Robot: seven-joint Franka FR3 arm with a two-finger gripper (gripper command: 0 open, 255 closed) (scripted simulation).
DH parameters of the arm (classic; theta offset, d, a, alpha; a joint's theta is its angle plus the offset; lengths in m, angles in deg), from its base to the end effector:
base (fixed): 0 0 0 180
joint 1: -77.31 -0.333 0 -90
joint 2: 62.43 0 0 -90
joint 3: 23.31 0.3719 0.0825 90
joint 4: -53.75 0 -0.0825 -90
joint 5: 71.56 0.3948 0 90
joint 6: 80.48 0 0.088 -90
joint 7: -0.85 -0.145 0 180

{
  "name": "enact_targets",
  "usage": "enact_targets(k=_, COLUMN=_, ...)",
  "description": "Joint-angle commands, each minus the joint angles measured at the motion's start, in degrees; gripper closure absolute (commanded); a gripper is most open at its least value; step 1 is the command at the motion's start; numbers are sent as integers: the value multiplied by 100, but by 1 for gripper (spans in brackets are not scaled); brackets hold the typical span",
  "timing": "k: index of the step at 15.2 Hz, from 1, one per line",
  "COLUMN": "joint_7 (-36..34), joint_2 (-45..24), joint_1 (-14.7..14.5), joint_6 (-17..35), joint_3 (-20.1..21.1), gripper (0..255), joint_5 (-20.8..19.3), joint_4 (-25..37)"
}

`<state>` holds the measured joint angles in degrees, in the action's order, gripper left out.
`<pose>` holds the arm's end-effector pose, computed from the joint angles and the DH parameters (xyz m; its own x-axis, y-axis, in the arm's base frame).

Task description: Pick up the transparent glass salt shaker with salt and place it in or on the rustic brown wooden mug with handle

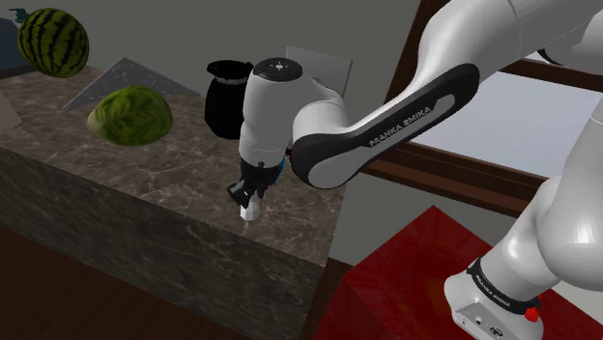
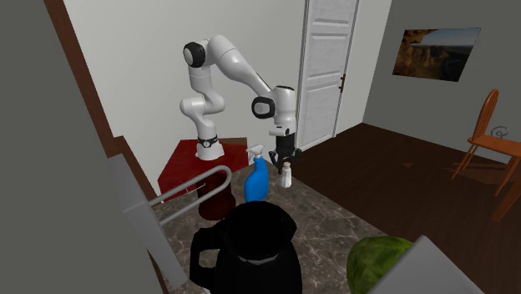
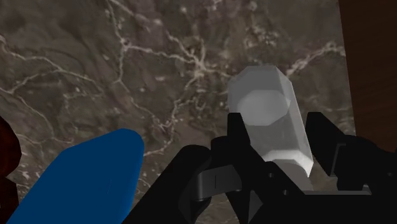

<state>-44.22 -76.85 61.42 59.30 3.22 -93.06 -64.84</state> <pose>0.4727 0.4060 0.3462 0.9564 0.1985 0.2143 0.1979 -0.9799 0.0246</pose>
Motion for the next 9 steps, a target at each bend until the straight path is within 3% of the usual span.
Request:
enact_targets(k=1, joint_7=0, joint_2=-3, joint_1=3, joint_6=-3, joint_3=-4, gripper=255, joint_5=-1, joint_4=-3)
enact_targets(k=9, joint_7=41, joint_2=47, joint_1=16, joint_6=-61, joint_3=15, gripper=255, joint_5=50, joint_4=15)
